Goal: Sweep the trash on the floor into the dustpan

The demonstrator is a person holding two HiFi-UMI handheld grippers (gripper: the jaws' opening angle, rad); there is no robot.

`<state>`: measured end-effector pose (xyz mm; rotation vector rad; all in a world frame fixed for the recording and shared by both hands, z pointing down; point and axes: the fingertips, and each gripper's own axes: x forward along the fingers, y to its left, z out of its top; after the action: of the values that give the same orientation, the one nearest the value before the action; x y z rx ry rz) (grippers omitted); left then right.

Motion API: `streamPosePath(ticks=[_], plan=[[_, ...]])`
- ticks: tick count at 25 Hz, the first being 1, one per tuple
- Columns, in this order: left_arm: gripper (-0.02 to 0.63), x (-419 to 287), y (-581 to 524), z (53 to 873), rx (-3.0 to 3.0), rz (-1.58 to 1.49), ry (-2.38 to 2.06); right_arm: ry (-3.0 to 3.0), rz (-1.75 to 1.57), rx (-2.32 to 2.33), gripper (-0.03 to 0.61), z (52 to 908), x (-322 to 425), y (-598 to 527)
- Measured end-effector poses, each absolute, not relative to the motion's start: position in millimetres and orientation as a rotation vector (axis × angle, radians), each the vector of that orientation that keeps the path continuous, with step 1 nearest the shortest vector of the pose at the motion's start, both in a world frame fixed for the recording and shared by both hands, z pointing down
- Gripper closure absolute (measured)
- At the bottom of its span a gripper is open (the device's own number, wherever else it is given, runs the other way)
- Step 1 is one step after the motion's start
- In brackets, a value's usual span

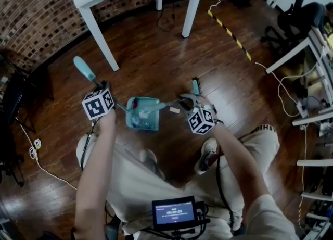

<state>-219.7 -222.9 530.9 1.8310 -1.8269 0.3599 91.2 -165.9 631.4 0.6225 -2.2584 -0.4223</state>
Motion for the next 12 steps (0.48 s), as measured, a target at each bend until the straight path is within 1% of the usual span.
streamPosePath(ticks=[3,7,9,12], plan=[[0.561,-222,-222,533,1.819,0.358,-1.825,-2.319,-0.355,0.615,0.48,647,74,-159],[0.561,-222,-223,533,1.819,0.353,-1.819,-2.408,-0.345,0.543,0.48,630,39,-142],[0.561,-223,-223,535,1.813,0.352,-1.816,-2.502,-0.268,0.55,0.48,614,22,-136],[0.561,-220,-223,537,1.815,0.36,-1.809,-2.656,-0.067,0.633,0.48,582,9,-142]])
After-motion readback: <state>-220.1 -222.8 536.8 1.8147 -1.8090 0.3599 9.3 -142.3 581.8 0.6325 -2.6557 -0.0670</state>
